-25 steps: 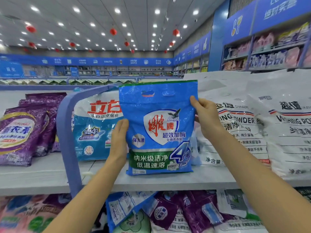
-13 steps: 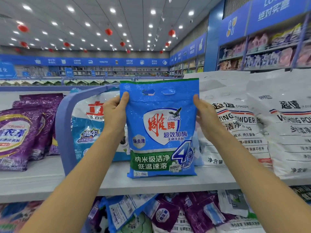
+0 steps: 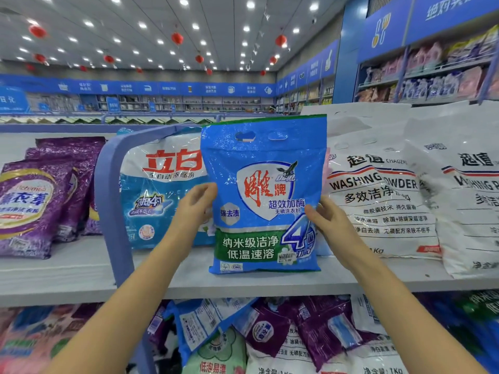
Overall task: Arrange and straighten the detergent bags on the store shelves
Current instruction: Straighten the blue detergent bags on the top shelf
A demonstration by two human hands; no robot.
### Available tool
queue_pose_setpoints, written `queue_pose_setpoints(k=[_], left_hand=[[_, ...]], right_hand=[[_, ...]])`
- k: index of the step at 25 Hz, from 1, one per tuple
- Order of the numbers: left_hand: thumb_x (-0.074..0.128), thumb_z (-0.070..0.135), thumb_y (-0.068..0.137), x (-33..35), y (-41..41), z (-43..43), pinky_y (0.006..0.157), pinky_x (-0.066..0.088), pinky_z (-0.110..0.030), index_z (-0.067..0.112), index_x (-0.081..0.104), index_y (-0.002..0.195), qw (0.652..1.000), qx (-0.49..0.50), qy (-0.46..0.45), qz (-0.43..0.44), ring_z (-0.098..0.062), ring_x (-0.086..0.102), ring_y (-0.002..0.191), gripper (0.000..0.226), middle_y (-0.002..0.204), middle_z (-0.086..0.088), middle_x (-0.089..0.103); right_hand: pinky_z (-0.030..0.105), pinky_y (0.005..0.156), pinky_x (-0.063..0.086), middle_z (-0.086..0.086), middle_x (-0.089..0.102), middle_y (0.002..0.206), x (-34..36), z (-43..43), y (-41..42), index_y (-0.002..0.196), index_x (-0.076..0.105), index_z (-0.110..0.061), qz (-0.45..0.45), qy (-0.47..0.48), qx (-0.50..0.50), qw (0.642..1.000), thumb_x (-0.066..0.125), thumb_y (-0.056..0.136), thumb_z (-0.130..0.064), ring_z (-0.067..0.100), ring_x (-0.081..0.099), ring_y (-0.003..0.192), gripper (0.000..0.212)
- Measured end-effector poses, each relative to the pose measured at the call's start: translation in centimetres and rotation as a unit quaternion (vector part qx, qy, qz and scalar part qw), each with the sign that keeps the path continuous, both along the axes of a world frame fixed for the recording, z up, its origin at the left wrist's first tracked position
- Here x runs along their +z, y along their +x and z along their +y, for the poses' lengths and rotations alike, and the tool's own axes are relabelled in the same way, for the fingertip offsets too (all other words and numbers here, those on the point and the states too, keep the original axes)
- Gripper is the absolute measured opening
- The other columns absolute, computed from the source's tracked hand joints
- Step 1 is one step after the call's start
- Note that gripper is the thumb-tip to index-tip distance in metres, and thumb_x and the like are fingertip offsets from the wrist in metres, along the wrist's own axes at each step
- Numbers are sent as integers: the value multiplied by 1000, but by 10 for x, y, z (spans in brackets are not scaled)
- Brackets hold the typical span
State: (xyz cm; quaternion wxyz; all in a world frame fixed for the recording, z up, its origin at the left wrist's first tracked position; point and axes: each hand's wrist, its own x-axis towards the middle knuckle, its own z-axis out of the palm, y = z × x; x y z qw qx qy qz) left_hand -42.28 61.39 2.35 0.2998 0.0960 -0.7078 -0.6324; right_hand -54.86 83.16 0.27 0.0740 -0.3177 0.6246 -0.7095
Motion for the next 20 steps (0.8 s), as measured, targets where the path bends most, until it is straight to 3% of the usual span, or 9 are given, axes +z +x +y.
queue_pose_setpoints(k=[2,4,7,8,10,12,14,17,20], left_hand=[[62,67,59,-33,18,11,78,45,-19,28,50,114,993,4,-87,-82,-8,58,103,70,113,8,59],[68,69,59,-52,22,18,79,43,-19,32,45,119,975,-11,-168,-148,-3,56,100,75,112,14,57],[72,54,67,-61,20,25,87,42,-23,35,38,126,964,-23,-213,-160,-4,56,104,71,113,19,58],[72,50,70,-64,20,25,88,42,-24,35,37,128,967,-14,-203,-151,-4,56,105,70,114,19,58],[73,49,72,-69,19,27,93,44,-30,35,35,129,977,-3,-167,-130,-4,55,107,70,118,18,57],[72,57,66,-68,22,34,99,44,-36,33,34,134,982,7,-145,-118,-5,55,111,82,124,17,56],[72,60,64,-66,29,43,102,43,-37,28,30,139,987,12,-125,-103,-8,52,117,93,130,13,53],[67,44,75,-60,54,62,99,43,-32,30,31,136,993,32,-86,-69,-2,51,114,73,130,12,53],[65,45,74,-50,91,76,92,47,-20,44,32,131,995,70,-69,-32,11,52,108,66,120,30,53]], right_hand=[[17,65,51,-2,65,103,-16,8,9,103,54,-24,29,59,-55,996,59,86,-27,8,64,87,19],[17,68,47,-12,60,95,-29,10,19,101,49,-29,84,151,-102,980,59,85,-33,0,58,84,19],[25,76,47,-24,57,98,-41,12,26,110,44,-32,159,238,-114,951,61,82,-45,-3,56,89,35],[21,74,46,-27,55,100,-43,13,28,111,42,-35,172,252,-109,946,62,81,-46,-8,55,89,39],[9,68,43,-32,52,100,-44,15,31,110,38,-41,165,244,-90,952,66,80,-41,-18,52,86,40],[5,70,43,-32,50,104,-46,14,36,111,38,-41,129,209,-73,967,67,81,-34,-20,51,89,43],[14,86,44,-20,55,118,-47,12,43,123,40,-36,96,173,-60,978,67,80,-35,-7,53,105,51],[38,108,36,-9,44,141,-46,17,63,140,32,-32,83,125,-51,987,64,72,-50,10,41,130,78],[26,104,36,-22,47,134,-37,23,89,132,38,-40,82,71,-25,994,63,68,-46,-8,43,122,69]])
